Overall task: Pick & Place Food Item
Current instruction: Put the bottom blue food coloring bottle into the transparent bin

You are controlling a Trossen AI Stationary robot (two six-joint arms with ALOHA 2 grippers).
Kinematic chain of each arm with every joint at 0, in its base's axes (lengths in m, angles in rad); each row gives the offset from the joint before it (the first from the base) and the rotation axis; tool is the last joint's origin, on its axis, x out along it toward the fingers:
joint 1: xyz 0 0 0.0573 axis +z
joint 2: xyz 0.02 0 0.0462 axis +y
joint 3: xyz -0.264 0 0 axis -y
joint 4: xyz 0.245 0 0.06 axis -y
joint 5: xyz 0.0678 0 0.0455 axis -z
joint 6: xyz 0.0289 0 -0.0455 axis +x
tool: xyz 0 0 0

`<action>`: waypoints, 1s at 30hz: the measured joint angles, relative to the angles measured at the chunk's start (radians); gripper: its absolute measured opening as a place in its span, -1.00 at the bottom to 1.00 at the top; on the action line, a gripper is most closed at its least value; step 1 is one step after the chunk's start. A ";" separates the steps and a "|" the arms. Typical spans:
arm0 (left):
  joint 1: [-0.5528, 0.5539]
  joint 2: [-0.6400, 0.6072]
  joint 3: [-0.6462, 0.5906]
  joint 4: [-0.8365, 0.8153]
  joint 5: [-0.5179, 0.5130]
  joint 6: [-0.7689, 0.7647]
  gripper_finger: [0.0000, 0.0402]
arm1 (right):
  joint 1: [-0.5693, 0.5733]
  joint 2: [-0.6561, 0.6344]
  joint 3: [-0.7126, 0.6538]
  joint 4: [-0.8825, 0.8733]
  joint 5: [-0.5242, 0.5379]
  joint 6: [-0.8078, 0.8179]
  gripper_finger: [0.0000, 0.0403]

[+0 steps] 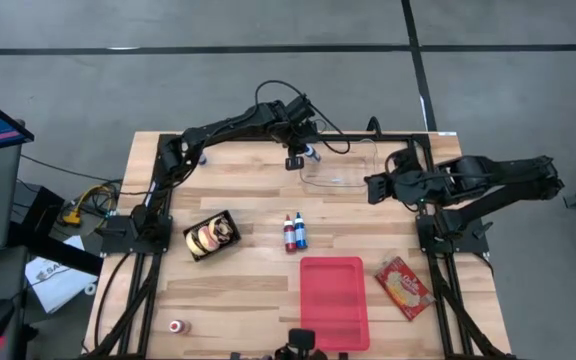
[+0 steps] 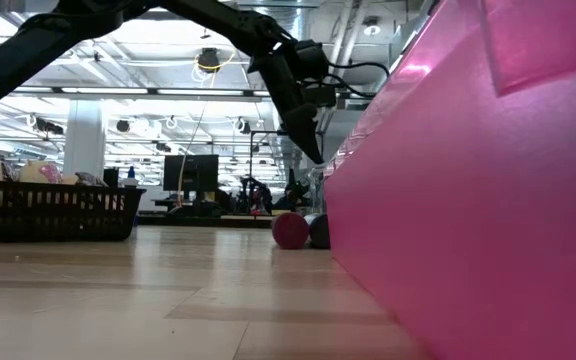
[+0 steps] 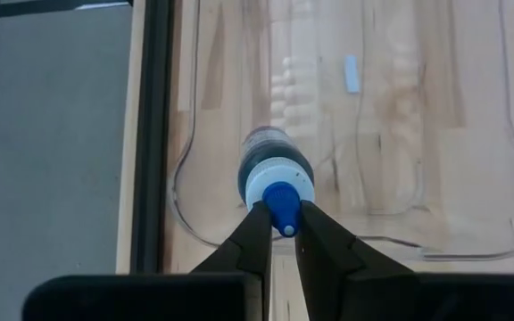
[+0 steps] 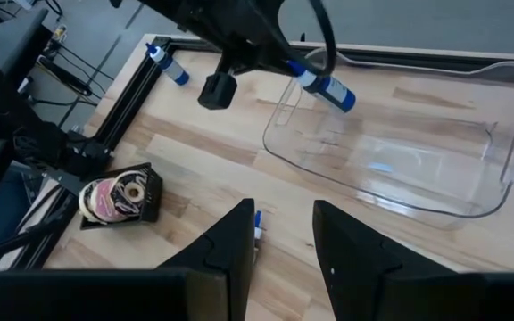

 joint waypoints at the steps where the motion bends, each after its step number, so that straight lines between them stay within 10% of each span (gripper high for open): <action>1: 0.001 0.000 0.000 0.003 -0.001 0.000 -0.87 | 0.000 0.001 0.000 0.000 0.000 0.000 -0.45; 30: 0.042 -0.001 0.000 0.023 -0.012 0.009 -0.76 | 0.000 0.006 0.000 0.001 0.000 0.001 -0.45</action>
